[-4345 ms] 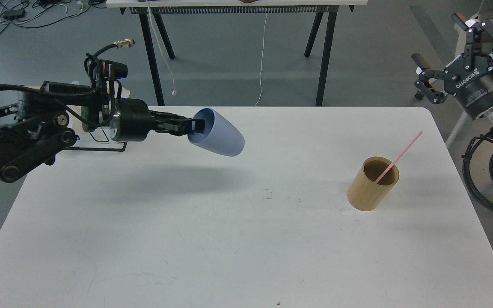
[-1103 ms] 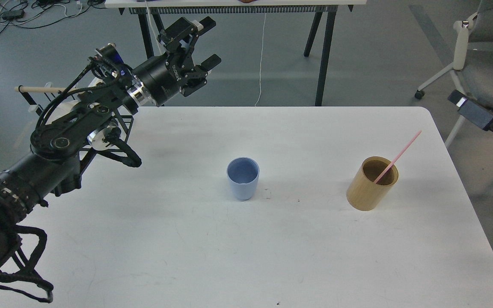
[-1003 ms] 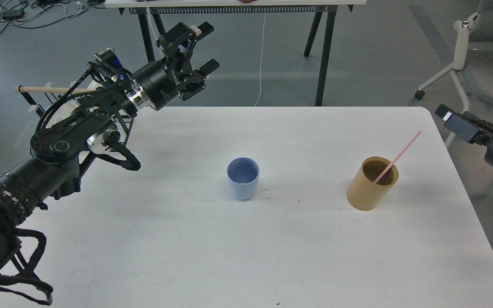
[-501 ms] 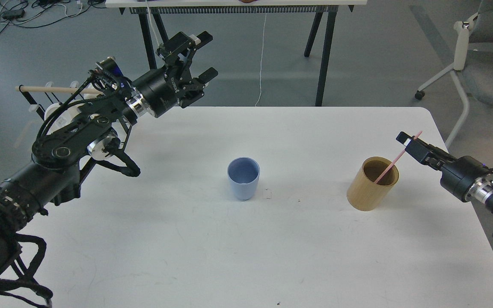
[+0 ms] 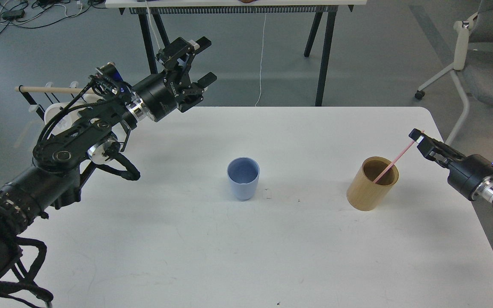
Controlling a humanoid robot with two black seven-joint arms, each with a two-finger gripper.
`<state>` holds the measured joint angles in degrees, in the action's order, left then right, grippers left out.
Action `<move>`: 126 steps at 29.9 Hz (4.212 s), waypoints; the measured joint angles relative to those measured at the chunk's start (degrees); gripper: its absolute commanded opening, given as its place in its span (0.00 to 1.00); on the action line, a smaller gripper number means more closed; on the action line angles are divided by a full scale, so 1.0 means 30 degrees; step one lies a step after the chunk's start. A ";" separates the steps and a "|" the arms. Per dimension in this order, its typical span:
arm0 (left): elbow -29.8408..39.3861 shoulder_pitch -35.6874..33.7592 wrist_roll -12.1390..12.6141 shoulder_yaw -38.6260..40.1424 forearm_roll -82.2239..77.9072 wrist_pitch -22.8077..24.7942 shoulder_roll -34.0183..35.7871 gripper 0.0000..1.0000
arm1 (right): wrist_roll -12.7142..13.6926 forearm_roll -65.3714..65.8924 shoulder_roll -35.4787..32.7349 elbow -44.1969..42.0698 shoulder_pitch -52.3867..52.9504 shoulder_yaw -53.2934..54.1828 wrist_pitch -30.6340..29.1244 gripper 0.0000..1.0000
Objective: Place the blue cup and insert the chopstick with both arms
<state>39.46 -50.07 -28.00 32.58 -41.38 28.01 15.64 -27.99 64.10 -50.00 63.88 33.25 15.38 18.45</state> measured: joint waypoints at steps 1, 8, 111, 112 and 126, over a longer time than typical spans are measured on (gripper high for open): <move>0.0000 0.0009 0.0000 0.0011 0.0011 0.0000 0.0000 0.99 | 0.0000 0.0000 -0.0047 0.0010 0.0004 0.0020 0.0000 0.00; -0.0001 0.0152 0.0000 0.0065 0.0025 -0.0001 -0.0055 0.99 | 0.0000 -0.0141 -0.1711 0.1204 0.0122 0.1116 -0.0258 0.00; -0.4565 0.1960 0.0002 0.0383 0.4952 -0.0009 0.0943 0.99 | 0.0004 -1.7876 0.4915 0.0693 0.3739 0.5726 -1.0001 0.99; -0.4565 0.1950 0.0003 0.0386 0.5315 -0.0007 0.0991 0.99 | 0.0003 -1.8494 0.4984 0.0305 0.3409 0.5784 -1.1105 0.99; -0.4571 0.2009 0.0002 0.0387 0.6232 -0.0001 0.1408 0.99 | -0.0004 -2.0050 0.5936 -0.2255 0.2500 0.6439 -1.5486 0.99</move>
<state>25.75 -44.04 -27.99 33.74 -22.69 28.00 19.87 -28.01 3.95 -32.19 57.11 40.75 34.70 -28.01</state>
